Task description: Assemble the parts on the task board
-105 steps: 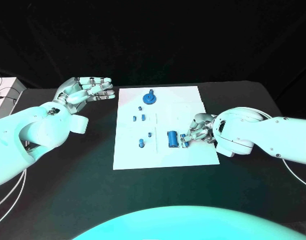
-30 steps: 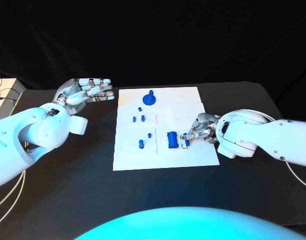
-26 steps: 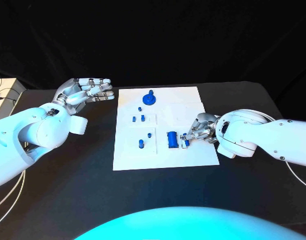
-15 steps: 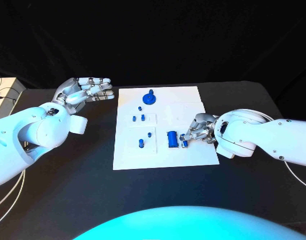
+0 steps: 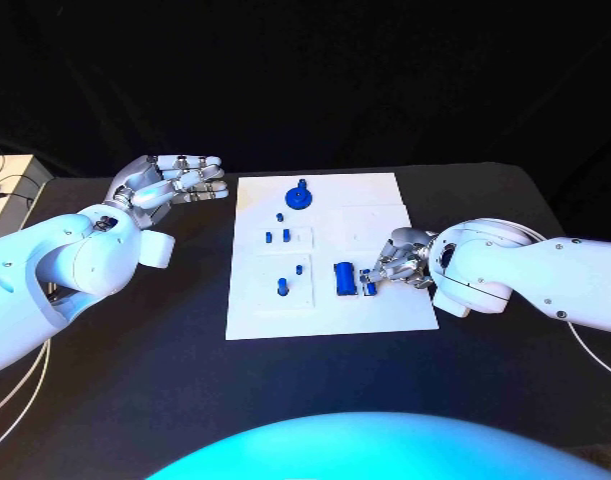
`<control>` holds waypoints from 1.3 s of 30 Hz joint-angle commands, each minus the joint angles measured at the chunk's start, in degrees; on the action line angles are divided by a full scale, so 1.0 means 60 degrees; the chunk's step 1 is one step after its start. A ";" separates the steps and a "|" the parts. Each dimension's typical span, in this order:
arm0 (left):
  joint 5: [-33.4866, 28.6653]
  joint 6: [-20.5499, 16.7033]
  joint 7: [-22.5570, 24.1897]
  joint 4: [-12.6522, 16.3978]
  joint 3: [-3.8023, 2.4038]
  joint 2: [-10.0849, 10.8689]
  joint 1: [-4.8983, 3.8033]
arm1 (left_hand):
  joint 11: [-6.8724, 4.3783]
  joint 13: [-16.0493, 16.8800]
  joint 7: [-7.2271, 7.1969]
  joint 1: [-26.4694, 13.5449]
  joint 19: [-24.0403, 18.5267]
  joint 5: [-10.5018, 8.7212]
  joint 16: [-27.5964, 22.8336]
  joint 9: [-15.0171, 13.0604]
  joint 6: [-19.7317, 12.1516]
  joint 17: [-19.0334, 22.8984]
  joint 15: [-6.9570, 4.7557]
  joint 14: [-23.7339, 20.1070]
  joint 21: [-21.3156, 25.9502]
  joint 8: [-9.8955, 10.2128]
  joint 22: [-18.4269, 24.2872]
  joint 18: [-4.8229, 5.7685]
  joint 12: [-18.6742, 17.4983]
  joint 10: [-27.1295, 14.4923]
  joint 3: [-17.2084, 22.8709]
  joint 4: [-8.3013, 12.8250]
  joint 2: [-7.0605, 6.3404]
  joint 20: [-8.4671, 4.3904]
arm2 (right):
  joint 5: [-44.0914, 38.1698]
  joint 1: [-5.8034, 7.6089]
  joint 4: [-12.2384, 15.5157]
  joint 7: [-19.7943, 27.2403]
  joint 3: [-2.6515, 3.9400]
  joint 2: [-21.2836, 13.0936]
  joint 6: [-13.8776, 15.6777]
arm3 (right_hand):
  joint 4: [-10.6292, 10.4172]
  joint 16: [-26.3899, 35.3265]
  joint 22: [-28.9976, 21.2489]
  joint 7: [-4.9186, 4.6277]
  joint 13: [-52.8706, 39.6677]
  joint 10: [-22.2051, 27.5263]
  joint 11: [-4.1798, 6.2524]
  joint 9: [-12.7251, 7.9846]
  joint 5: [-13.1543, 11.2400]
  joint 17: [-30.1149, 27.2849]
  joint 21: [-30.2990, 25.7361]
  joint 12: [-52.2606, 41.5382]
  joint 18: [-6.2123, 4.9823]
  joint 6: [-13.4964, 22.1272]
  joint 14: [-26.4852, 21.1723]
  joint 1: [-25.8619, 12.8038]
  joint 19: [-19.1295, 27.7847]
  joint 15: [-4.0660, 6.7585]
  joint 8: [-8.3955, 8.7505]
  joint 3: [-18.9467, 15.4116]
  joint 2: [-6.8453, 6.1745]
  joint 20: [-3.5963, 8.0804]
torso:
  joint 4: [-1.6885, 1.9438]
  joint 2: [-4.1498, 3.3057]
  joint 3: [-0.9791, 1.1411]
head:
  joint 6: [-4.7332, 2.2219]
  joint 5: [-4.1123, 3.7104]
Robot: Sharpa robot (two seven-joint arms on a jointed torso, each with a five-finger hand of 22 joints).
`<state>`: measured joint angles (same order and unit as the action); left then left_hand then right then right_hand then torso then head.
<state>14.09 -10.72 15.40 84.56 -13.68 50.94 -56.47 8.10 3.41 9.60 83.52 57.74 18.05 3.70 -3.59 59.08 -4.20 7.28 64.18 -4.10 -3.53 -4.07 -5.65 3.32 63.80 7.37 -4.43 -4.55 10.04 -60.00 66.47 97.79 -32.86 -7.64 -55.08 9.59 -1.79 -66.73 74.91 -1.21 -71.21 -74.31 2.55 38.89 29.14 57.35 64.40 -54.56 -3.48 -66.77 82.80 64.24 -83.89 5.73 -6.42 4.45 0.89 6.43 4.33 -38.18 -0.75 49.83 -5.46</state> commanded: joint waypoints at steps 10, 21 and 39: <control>-0.0045 0.0119 0.0051 0.0026 -0.0007 -0.0009 0.0001 | 0.0005 -0.0007 0.0045 0.0005 -0.0097 0.0039 -0.0035 0.0001 -0.0036 -0.0014 0.0003 -0.0069 0.0031 -0.0007 0.0016 0.0056 0.0012 -0.0052 0.0026 -0.0050 -0.0054 0.0001 | -0.0102 -0.0009 -0.0104 0.0008 0.0000 0.0021 0.0390 | 0.0060 0.0037 0.1462 -0.0068 0.0036 0.0060 -0.0019 -0.0097 -0.1281 -0.0015 -0.0056 0.0101 0.0004 -0.0056 0.0022 -0.0594 -0.0423 -0.0001 -0.0111 -0.0717 -0.0160 0.0017 | -0.0007 -0.0007 0.0016 | -0.0023 -0.0023; -0.0045 0.0117 0.0045 0.0021 -0.0007 -0.0017 0.0001 | 0.0007 -0.0006 0.0050 0.0004 -0.0098 0.0038 -0.0036 0.0001 -0.0036 -0.0012 0.0007 -0.0076 0.0031 -0.0007 0.0016 0.0054 0.0013 -0.0058 0.0022 -0.0071 -0.0056 0.0005 | -0.0078 -0.0009 -0.0103 0.0103 0.0000 0.0060 0.0389 | -0.0431 0.0066 0.1457 -0.0100 0.0073 0.0071 -0.0042 -0.0148 -0.1587 -0.0036 -0.0090 0.0104 -0.0011 -0.0053 0.0019 -0.0285 -0.0424 -0.0012 -0.0144 -0.1550 -0.0146 -0.0005 | -0.0002 -0.0005 0.0008 | -0.0009 -0.0021; -0.0045 0.0115 0.0044 0.0024 -0.0007 -0.0008 0.0001 | 0.0006 -0.0007 0.0046 0.0011 -0.0101 0.0038 -0.0036 0.0002 -0.0035 -0.0013 0.0006 -0.0074 0.0031 -0.0006 0.0016 0.0054 0.0012 -0.0057 0.0020 -0.0070 -0.0057 0.0005 | -0.0114 -0.0019 -0.0056 0.0156 0.0000 0.0037 0.0120 | 0.1244 0.0084 0.1468 -0.0102 0.0105 0.0085 0.0017 -0.0134 -0.0495 -0.0028 -0.0043 0.0171 0.0023 0.0142 0.0016 0.0740 -0.0417 0.0046 -0.0147 0.1217 0.0256 0.0055 | -0.0001 -0.0001 0.0006 | -0.0008 -0.0025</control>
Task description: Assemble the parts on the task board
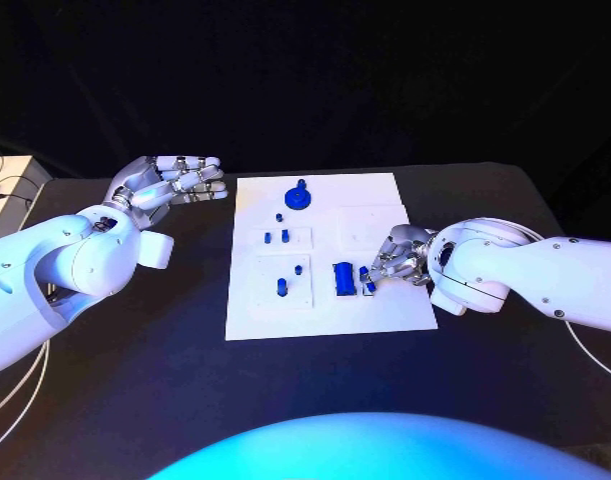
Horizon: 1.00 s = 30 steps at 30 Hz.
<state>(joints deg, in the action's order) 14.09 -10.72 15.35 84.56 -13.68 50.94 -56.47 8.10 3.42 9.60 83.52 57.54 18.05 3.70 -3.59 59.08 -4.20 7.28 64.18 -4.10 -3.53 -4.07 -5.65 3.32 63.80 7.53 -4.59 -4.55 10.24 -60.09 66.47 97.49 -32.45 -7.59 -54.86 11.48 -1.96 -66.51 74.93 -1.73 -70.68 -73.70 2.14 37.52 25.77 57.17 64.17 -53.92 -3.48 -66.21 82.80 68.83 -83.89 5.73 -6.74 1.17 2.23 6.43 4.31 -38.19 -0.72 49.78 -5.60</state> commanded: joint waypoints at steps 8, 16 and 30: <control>-0.0044 0.0117 0.0052 0.0023 -0.0007 -0.0007 0.0001 | 0.0006 -0.0007 0.0047 0.0018 -0.0071 0.0041 -0.0036 0.0001 -0.0033 -0.0012 0.0006 -0.0076 0.0032 -0.0006 0.0016 0.0056 0.0013 -0.0056 -0.0001 -0.0040 -0.0055 -0.0027 | -0.0130 -0.0022 0.0037 0.0059 -0.0009 -0.0010 -0.0405 | 0.1879 0.0054 0.1467 -0.0043 0.0001 -0.0083 0.0074 0.0462 0.0165 0.0013 0.0020 0.0055 0.0006 0.0176 0.0016 -0.0745 -0.0410 0.0026 -0.0342 0.3357 -0.0189 0.0031 | -0.0007 -0.0006 0.0006 | -0.0003 0.0002; -0.0044 0.0123 0.0049 0.0024 -0.0007 -0.0010 0.0001 | 0.0006 -0.0007 0.0047 0.0018 -0.0071 0.0041 -0.0036 0.0001 -0.0033 -0.0012 0.0006 -0.0076 0.0032 -0.0006 0.0016 0.0056 0.0013 -0.0056 -0.0001 -0.0040 -0.0055 -0.0027 | -0.0120 -0.0030 0.0087 0.0028 -0.0009 -0.0018 -0.0558 | 0.1843 0.0058 0.1465 -0.0016 -0.0003 -0.0093 0.0084 0.0480 0.0152 0.0010 0.0017 0.0053 0.0006 0.0172 0.0018 -0.0834 -0.0409 0.0031 -0.0353 0.3280 -0.0232 0.0031 | -0.0001 -0.0004 0.0007 | 0.0004 -0.0012; -0.0044 0.0127 0.0034 0.0029 -0.0007 0.0001 0.0001 | 0.0006 -0.0007 0.0047 0.0018 -0.0071 0.0041 -0.0036 0.0001 -0.0033 -0.0012 0.0006 -0.0076 0.0032 -0.0006 0.0016 0.0056 0.0013 -0.0056 -0.0001 -0.0040 -0.0055 -0.0027 | -0.0123 -0.0033 0.0058 -0.0014 -0.0010 -0.0020 -0.0545 | 0.1763 0.0073 0.1462 0.0025 -0.0009 -0.0086 0.0100 0.0454 0.0045 0.0000 0.0003 0.0069 0.0011 0.0159 0.0019 -0.0819 -0.0405 0.0041 -0.0328 0.3026 -0.0295 0.0041 | 0.0002 -0.0005 0.0001 | -0.0009 -0.0004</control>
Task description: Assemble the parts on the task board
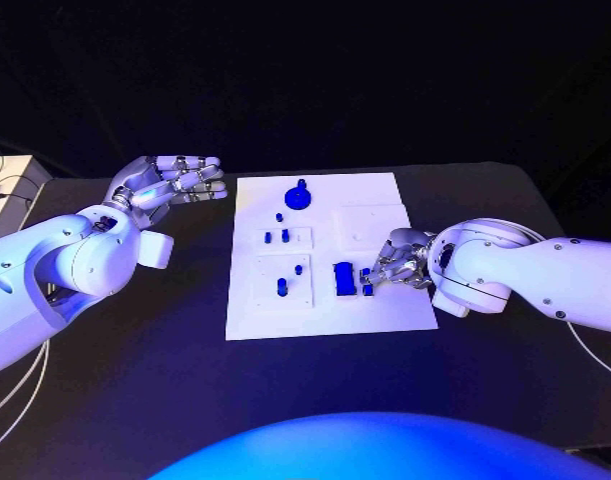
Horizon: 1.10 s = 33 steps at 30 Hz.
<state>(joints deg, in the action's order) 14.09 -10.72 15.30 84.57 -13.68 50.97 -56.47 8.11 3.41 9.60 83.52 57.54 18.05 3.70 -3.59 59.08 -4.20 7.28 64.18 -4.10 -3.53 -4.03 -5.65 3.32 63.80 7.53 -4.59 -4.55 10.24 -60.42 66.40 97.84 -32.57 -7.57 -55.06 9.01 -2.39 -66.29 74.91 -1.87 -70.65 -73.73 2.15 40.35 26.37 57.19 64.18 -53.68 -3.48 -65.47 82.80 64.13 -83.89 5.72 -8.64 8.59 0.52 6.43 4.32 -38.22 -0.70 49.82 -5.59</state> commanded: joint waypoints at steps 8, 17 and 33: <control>-0.0044 0.0124 0.0038 0.0034 -0.0007 0.0003 0.0001 | 0.0006 -0.0006 0.0047 0.0018 -0.0071 0.0041 -0.0036 0.0002 -0.0033 -0.0012 0.0006 -0.0076 0.0032 -0.0006 0.0010 0.0056 0.0013 -0.0056 -0.0001 -0.0040 -0.0055 -0.0027 | -0.0389 -0.0022 -0.0162 -0.0017 -0.0014 0.0082 0.0068 | 0.1301 0.0043 0.1460 0.0092 -0.0039 -0.0028 0.0107 -0.0293 -0.0690 -0.0004 -0.0032 0.0014 0.0018 -0.0110 0.0020 0.0202 -0.0405 0.0047 0.0138 0.0434 0.0079 0.0048 | 0.0005 -0.0002 -0.0002 | 0.0004 0.0000; -0.0044 0.0127 0.0035 0.0038 -0.0007 0.0012 0.0001 | 0.0006 -0.0006 0.0047 0.0018 -0.0071 0.0041 -0.0036 0.0002 -0.0033 -0.0012 0.0006 -0.0076 0.0032 -0.0006 0.0010 0.0056 0.0013 -0.0056 -0.0001 -0.0040 -0.0055 -0.0027 | -0.0681 -0.0035 -0.0289 -0.0072 -0.0025 0.0150 -0.0478 | 0.1153 0.0063 0.1449 0.0066 -0.0020 0.0017 0.0070 -0.0519 -0.2167 0.0013 -0.0099 0.0025 0.0017 -0.0305 0.0012 0.0560 -0.0386 0.0018 0.0217 -0.0692 -0.0217 0.0029 | -0.0004 -0.0008 -0.0002 | 0.0030 0.0022; -0.0040 0.0129 0.0030 0.0039 -0.0007 0.0012 0.0001 | 0.0006 -0.0007 0.0044 0.0011 -0.0075 0.0040 -0.0035 0.0001 -0.0030 -0.0013 0.0006 -0.0073 0.0032 -0.0007 0.0010 0.0057 0.0011 -0.0058 -0.0012 -0.0045 -0.0056 -0.0027 | -0.0850 -0.0047 -0.0335 -0.0096 -0.0029 0.0120 -0.0427 | 0.0436 0.0088 0.1450 0.0035 0.0014 0.0012 0.0038 -0.0487 -0.3325 0.0082 -0.0112 -0.0023 0.0002 -0.0339 0.0025 0.0771 -0.0393 -0.0007 0.0168 -0.1189 -0.0438 -0.0001 | -0.0003 0.0001 -0.0003 | 0.0016 0.0012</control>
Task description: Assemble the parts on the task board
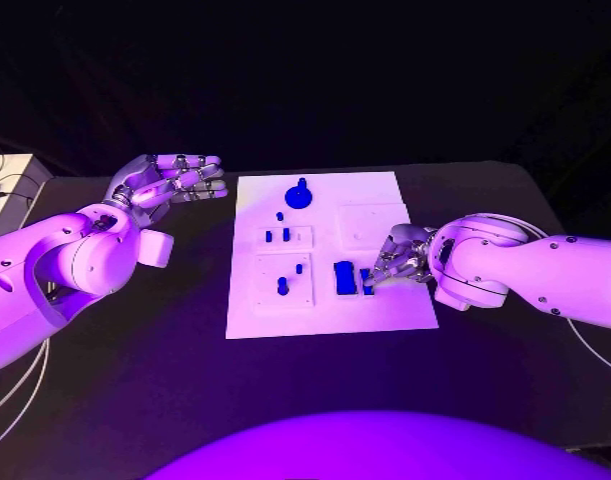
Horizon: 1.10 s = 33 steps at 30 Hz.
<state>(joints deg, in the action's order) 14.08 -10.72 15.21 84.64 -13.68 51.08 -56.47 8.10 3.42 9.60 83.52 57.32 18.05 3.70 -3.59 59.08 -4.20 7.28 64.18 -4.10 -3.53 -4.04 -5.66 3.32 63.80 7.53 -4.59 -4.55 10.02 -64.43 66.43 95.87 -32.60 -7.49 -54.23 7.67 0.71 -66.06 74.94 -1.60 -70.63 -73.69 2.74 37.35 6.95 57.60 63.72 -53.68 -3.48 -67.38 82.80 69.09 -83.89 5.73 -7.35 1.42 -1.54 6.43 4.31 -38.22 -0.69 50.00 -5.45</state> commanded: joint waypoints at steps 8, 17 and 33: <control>-0.0038 0.0134 0.0048 0.0023 -0.0007 -0.0016 0.0000 | 0.0006 -0.0008 0.0044 0.0011 -0.0039 0.0040 -0.0035 0.0001 -0.0030 -0.0013 0.0006 -0.0073 0.0032 -0.0007 0.0012 0.0057 0.0011 -0.0058 -0.0012 -0.0045 -0.0056 0.0009 | 0.0222 -0.0056 0.0018 0.0418 -0.0042 -0.0110 0.0896 | -0.0941 0.0073 0.1436 -0.0035 0.0028 -0.0003 -0.0073 0.0137 -0.0016 -0.0005 -0.0077 -0.0040 -0.0010 0.0014 0.0026 -0.0330 -0.0396 -0.0016 -0.0127 0.0174 -0.0598 -0.0009 | 0.0000 0.0011 0.0001 | -0.0037 -0.0017; -0.0037 0.0133 0.0090 -0.0018 -0.0007 -0.0045 0.0001 | 0.0003 -0.0007 0.0041 0.0006 -0.0041 0.0040 -0.0035 0.0001 -0.0026 -0.0014 0.0004 -0.0069 0.0032 -0.0007 0.0012 0.0059 0.0012 -0.0052 -0.0015 -0.0051 -0.0056 0.0010 | 0.1274 -0.0047 0.0041 0.1504 -0.0037 -0.0440 0.2013 | -0.1894 0.0311 0.1367 -0.0072 0.0208 0.0151 -0.0112 0.0134 0.0708 -0.0246 -0.0429 0.0205 -0.0050 0.0140 0.0000 -0.0718 -0.0367 -0.0037 -0.0094 -0.1043 -0.0864 -0.0033 | -0.0009 0.0032 -0.0001 | -0.0107 -0.0016; -0.0147 0.0030 0.0321 -0.0387 -0.0005 -0.0292 0.0028 | -0.0022 -0.0007 -0.0010 0.0009 -0.0043 0.0038 -0.0035 -0.0001 0.0029 -0.0016 -0.0008 -0.0045 0.0030 -0.0013 0.0010 0.0067 0.0014 0.0001 0.0015 -0.0056 -0.0042 0.0005 | 0.4353 0.0052 -0.0730 0.5645 -0.0010 -0.0425 0.3676 | -0.0508 0.1668 0.0732 -0.0330 0.1345 0.1007 -0.0312 -0.0119 0.1572 -0.1388 -0.3034 0.1775 -0.0304 0.0548 -0.0296 -0.0102 0.0070 -0.0168 0.0281 -0.1644 0.0338 -0.0166 | -0.0069 0.0246 -0.0065 | -0.0378 0.0004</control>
<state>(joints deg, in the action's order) 13.95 -10.78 15.57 82.43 -13.67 49.59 -56.39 8.11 3.42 9.60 83.52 57.32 18.05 3.70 -3.59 59.08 -4.23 7.28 64.18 -4.10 -3.53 -4.05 -5.65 3.32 63.80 7.54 -4.60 -4.55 10.03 -46.85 66.66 92.02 -10.46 -7.61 -57.01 25.22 -2.76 -56.76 74.91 -3.59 -63.24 -68.48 0.91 36.76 16.12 49.84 46.90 -44.16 -4.85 -64.39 81.35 68.26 -83.64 4.75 -5.87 -8.44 0.13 5.52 4.08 -37.29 -0.90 48.09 -5.37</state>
